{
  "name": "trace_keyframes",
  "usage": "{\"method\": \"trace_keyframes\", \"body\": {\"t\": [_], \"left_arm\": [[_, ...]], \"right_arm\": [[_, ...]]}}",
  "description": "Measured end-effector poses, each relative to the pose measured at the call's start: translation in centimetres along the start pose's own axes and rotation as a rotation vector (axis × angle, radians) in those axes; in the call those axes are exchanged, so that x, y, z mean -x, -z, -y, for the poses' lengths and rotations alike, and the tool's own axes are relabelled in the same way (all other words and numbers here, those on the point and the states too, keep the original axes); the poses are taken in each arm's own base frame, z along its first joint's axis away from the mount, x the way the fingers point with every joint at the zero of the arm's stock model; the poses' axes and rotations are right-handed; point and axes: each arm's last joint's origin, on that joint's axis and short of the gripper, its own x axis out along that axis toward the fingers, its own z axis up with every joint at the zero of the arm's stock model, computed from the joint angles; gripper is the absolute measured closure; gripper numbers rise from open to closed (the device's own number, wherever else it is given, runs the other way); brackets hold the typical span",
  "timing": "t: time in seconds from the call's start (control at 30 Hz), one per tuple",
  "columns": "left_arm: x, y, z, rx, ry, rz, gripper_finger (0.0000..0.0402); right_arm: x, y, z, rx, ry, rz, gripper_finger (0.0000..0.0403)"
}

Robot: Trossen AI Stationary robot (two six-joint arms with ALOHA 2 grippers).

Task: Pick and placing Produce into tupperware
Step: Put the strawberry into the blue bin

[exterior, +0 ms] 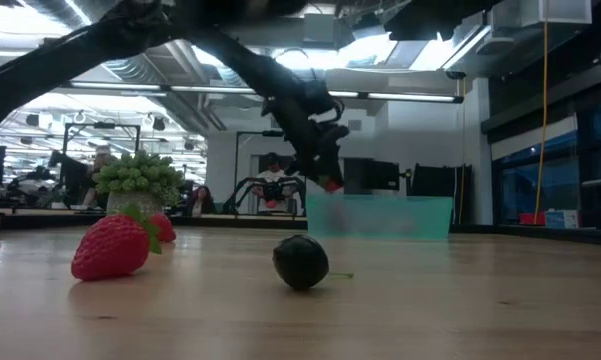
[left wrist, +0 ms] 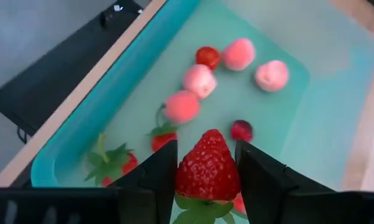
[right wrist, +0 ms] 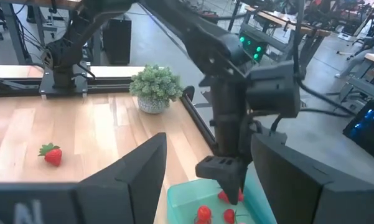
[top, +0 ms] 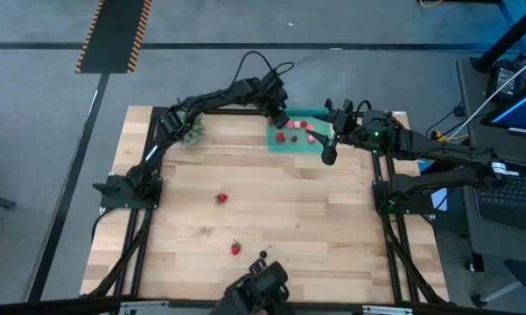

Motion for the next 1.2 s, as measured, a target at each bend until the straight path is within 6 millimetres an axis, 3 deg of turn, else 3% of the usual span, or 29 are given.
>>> {"method": "trace_keyframes", "body": {"t": [0.23, 0.63, 1.2], "left_arm": [[-1.5, 0.3, -2.4, 0.053, 0.0, 0.008, 0.0266], [-1.5, 0.5, -2.9, 0.065, -0.011, -0.009, 0.0262], [-2.1, 0.9, -1.0, -0.023, -0.114, -0.034, 0.0241]], "right_arm": [[0.0, 0.1, 0.0, 0.003, -0.002, -0.012, 0.0167], [0.0, 0.3, -0.1, 0.007, -0.005, -0.032, 0.0167], [0.0, 0.4, -0.1, 0.012, -0.007, -0.043, 0.0167]]}}
